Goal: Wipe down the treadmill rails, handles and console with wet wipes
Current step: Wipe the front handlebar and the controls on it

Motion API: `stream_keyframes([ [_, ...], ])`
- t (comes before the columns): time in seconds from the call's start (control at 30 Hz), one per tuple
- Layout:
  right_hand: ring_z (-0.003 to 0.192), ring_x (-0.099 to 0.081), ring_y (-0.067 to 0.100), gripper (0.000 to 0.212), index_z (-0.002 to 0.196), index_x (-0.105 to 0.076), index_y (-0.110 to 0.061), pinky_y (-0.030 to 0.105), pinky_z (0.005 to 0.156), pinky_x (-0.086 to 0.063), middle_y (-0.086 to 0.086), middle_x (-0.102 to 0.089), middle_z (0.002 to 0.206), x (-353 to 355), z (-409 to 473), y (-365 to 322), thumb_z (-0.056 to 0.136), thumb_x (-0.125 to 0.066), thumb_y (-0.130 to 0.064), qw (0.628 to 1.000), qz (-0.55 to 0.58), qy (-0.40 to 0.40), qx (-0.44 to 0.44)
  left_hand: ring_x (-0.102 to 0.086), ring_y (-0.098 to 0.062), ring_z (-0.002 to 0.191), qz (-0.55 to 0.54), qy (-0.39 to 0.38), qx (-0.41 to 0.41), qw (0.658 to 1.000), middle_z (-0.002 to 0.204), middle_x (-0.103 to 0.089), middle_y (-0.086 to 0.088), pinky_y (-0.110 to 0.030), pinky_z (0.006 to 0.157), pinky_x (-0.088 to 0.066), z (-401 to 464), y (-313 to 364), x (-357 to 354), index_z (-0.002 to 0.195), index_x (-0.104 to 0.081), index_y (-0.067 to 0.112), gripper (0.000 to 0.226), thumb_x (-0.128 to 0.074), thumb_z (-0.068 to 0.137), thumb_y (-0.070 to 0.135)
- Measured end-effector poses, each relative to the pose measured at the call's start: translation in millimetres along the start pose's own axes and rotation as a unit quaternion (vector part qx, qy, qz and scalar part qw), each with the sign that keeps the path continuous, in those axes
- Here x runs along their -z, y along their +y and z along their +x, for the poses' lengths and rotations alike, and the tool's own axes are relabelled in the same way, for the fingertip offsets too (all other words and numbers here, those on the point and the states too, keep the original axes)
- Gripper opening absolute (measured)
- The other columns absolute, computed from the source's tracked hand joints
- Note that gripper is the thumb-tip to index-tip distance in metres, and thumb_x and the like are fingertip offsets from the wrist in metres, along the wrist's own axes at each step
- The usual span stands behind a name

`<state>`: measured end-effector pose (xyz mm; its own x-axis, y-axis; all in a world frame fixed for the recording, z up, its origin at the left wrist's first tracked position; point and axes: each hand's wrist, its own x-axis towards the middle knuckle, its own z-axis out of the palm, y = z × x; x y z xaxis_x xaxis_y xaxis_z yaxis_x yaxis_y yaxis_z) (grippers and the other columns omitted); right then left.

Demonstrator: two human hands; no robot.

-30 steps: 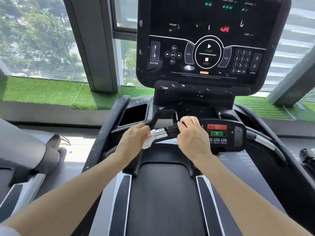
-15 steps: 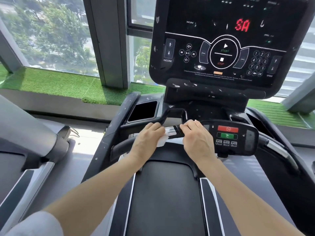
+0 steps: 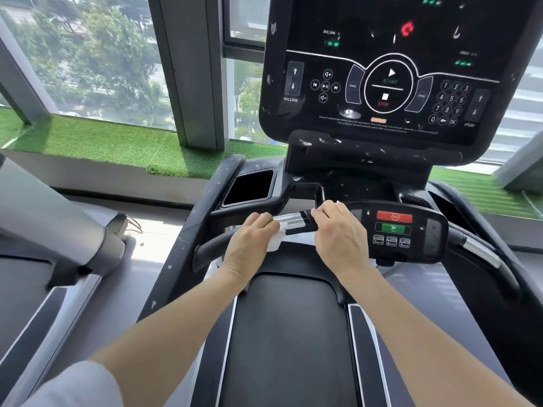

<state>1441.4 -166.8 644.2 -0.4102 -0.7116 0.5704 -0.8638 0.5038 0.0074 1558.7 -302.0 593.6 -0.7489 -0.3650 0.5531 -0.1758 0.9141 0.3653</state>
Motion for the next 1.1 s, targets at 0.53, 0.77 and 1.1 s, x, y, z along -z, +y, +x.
stream_keyframes([
  [0.53,0.08,-0.06,0.025,0.022,0.081,-0.068,-0.008,0.03,0.076,-0.053,0.003,-0.061,0.082,-1,-1,2,0.064,-0.069,0.006,1.0,0.003,-0.013,0.004,-0.044,-0.02,0.074,-0.013,0.012,0.024,1.0,0.076,-0.053,-0.003,-0.036,0.057,-0.045,4,2,1,0.073,-0.057,0.009,0.021,-0.073,0.071,-0.005],
  [0.77,0.078,-0.059,0.023,0.021,0.075,-0.067,-0.01,0.025,0.069,-0.05,0.001,-0.06,0.078,-2,-1,-1,0.061,-0.072,0.004,1.0,0.003,-0.011,-0.006,-0.049,-0.026,0.07,-0.024,0.009,0.069,0.997,0.075,-0.054,-0.005,-0.041,0.055,-0.046,6,13,7,0.071,-0.056,0.006,0.018,-0.068,0.076,-0.007],
  [1.1,0.081,-0.061,0.026,0.029,0.091,-0.07,-0.004,0.031,0.082,-0.053,0.005,-0.06,0.082,-3,-1,0,0.062,-0.071,0.002,1.0,0.0,0.002,0.002,-0.057,-0.02,0.081,-0.094,-0.143,0.189,0.967,0.077,-0.06,0.001,-0.029,0.069,-0.043,90,50,10,0.071,-0.06,0.012,0.016,-0.062,0.088,0.014],
])
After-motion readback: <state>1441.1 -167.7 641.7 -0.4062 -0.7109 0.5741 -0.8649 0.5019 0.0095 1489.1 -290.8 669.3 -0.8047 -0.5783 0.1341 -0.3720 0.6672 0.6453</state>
